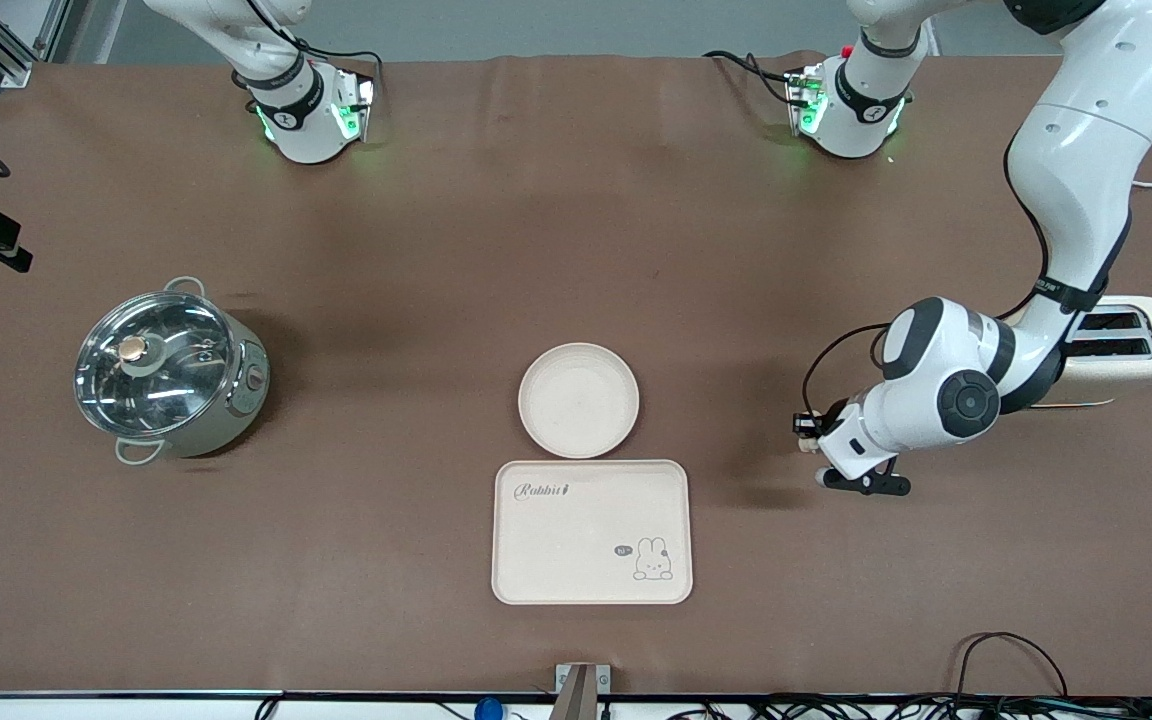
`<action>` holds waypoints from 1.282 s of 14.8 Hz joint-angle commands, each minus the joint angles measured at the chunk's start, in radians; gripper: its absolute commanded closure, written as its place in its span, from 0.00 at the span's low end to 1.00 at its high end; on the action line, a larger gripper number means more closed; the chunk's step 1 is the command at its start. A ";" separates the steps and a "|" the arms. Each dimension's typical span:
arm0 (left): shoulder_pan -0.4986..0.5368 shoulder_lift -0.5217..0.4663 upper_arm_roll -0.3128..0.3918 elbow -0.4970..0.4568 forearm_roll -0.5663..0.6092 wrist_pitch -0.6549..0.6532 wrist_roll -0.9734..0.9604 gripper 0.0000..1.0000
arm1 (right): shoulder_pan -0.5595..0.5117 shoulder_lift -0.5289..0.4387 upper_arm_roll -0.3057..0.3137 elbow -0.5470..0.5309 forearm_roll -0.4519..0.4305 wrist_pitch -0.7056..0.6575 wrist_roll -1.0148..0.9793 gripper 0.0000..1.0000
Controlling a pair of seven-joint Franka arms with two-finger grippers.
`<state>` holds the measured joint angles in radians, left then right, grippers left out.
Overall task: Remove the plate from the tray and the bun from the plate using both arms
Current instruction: 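Carry the bun off the plate and set it beside the tray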
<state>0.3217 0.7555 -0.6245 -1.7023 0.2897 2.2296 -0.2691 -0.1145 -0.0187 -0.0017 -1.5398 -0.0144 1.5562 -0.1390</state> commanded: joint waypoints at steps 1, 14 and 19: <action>0.020 -0.016 -0.015 -0.010 0.002 0.016 0.016 0.00 | -0.008 -0.010 0.000 -0.013 0.010 0.013 -0.028 0.00; 0.034 -0.424 -0.026 0.300 -0.071 -0.571 0.060 0.00 | -0.002 -0.010 0.003 -0.014 0.011 0.013 -0.028 0.00; 0.048 -0.614 -0.024 0.294 -0.135 -0.657 0.062 0.00 | -0.001 -0.010 0.003 -0.016 0.013 0.012 -0.028 0.00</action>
<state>0.3555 0.1923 -0.6508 -1.3711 0.1705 1.5925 -0.2215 -0.1132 -0.0183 0.0004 -1.5411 -0.0140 1.5612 -0.1535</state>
